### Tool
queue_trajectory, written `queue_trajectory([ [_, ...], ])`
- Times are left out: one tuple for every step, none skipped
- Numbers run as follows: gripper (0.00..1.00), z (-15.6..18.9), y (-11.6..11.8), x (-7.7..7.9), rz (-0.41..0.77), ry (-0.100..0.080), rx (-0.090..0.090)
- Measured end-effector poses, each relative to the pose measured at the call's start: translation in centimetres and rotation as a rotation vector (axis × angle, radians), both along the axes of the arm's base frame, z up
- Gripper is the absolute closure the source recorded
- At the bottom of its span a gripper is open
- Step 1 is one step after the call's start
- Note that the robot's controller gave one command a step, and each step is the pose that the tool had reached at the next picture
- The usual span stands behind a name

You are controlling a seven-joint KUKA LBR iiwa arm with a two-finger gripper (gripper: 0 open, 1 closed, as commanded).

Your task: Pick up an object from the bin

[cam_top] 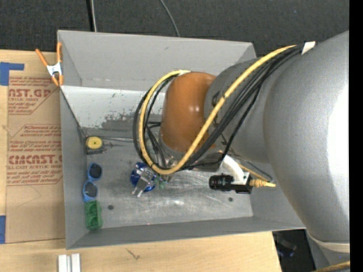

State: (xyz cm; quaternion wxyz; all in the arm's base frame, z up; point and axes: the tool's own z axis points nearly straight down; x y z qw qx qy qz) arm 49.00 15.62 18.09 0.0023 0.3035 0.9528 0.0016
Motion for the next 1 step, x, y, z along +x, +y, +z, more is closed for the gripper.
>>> queue_trajectory([
  [1.00,1.81,0.03,0.05,0.001,0.003,-0.001],
])
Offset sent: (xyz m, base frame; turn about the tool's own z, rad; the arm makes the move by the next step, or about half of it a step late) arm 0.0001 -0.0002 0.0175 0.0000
